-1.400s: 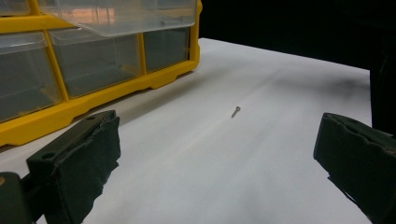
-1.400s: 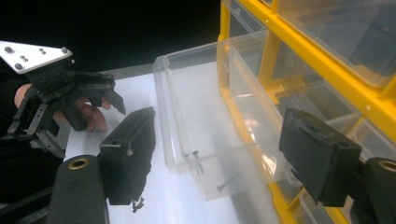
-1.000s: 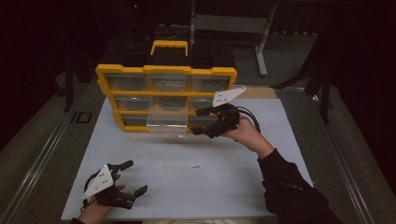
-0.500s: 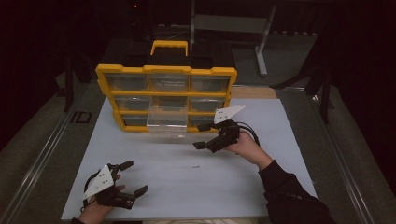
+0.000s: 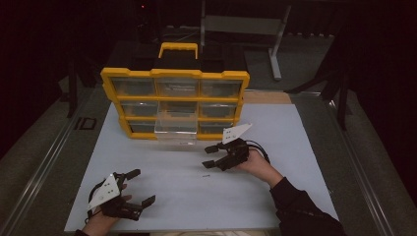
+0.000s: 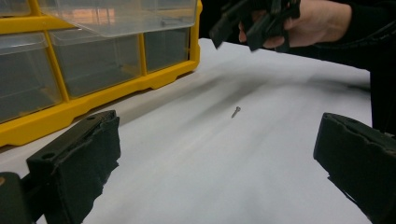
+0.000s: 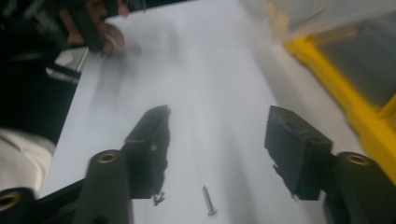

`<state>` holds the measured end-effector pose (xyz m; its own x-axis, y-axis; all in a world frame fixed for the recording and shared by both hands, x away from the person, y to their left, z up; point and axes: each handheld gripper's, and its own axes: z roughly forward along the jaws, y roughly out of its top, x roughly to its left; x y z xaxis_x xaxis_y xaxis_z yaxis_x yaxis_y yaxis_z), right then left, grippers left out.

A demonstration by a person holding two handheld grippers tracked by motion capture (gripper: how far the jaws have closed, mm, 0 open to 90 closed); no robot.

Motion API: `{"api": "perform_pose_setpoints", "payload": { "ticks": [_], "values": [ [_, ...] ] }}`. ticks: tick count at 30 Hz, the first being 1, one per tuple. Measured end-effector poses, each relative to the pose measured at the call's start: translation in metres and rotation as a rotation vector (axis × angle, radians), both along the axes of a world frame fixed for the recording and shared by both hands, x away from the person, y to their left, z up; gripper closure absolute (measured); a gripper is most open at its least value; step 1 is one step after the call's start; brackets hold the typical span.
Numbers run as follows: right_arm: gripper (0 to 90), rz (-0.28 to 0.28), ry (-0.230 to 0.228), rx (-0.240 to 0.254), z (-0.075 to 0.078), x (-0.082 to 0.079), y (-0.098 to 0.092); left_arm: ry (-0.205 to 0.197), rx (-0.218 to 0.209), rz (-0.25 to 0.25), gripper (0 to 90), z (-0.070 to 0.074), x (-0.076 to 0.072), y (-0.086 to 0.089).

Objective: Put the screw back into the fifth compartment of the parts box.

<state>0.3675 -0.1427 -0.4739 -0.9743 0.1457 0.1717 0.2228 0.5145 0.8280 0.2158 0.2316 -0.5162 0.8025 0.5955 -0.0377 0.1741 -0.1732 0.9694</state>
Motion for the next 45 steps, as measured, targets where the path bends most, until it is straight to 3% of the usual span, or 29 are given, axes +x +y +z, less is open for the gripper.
{"api": "perform_pose_setpoints", "payload": {
  "ticks": [5,8,10,16,27,35,39,43,45],
  "values": [
    [51.7,0.055,-0.022,-0.040,-0.016,-0.007,0.006,-0.001,0.001,0.000,1.7,0.000,0.000,0.000],
    [52.4,0.059,-0.025,-0.053,-0.019,-0.008,0.007,0.000,0.000,0.000,1.7,0.000,0.000,0.000],
    [58.0,0.082,-0.029,-0.089,-0.029,-0.010,0.011,0.000,-0.001,0.000,1.7,0.000,0.000,0.000],
    [66.6,0.097,-0.019,-0.144,-0.041,-0.011,0.013,0.000,-0.001,0.001,1.7,0.000,0.000,0.000],
    [74.3,0.098,-0.089,-0.244,-0.055,-0.012,0.018,0.000,-0.003,0.001,1.7,0.000,0.000,0.000],
    [80.3,0.109,-0.145,-0.255,-0.056,-0.016,0.019,0.001,-0.004,0.002,1.8,0.000,0.000,0.000],
    [87.4,0.106,-0.144,-0.267,-0.055,-0.017,0.021,0.001,-0.002,0.003,1.7,0.000,0.000,0.001],
    [87.9,0.091,-0.128,-0.264,-0.055,-0.015,0.020,0.001,-0.002,0.002,1.7,0.000,0.000,0.000],
    [88.0,0.068,-0.147,-0.266,-0.054,-0.015,0.019,0.001,-0.003,0.002,1.7,0.000,0.000,0.001]
  ]
}}
